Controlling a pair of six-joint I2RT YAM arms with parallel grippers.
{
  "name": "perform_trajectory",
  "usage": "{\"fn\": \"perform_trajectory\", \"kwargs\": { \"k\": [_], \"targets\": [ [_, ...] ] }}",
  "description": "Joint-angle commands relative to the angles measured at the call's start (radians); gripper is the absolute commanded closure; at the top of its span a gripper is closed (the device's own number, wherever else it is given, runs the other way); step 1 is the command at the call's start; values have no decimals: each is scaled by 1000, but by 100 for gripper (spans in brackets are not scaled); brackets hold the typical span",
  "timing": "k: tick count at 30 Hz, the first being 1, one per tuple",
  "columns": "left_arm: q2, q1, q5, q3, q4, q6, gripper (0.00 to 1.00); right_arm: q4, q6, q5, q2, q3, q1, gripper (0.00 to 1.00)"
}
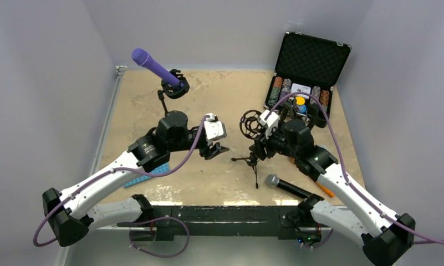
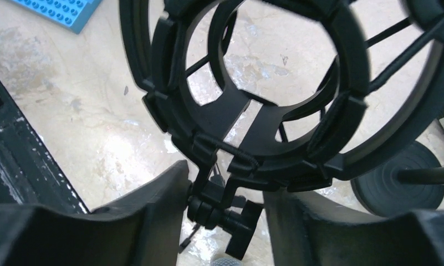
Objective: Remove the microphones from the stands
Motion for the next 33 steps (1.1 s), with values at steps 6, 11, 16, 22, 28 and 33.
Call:
{"fn": "perform_trajectory", "kwargs": {
  "k": [6, 11, 16, 22, 28, 33],
  "targets": [
    [-9, 20, -119, 192, -237, -11, 32, -49, 3, 48, 16, 87, -27, 23],
    [24, 33, -117, 203, -177, -83, 25, -123, 19, -25, 56, 192, -44, 15],
    [91, 45, -120, 222, -86, -164, 20, -183, -22, -111, 73, 249, -44, 5],
    [194, 61, -111, 318, -12, -346, 21, -202, -5, -72, 87, 254, -45, 9],
    [269, 67, -59, 359, 48, -452, 25, -201, -1, -10, 78, 222, -45, 24],
    [338, 67, -79, 377, 43, -522, 27, -186, -53, -70, 64, 189, -45, 38]
  ]
}}
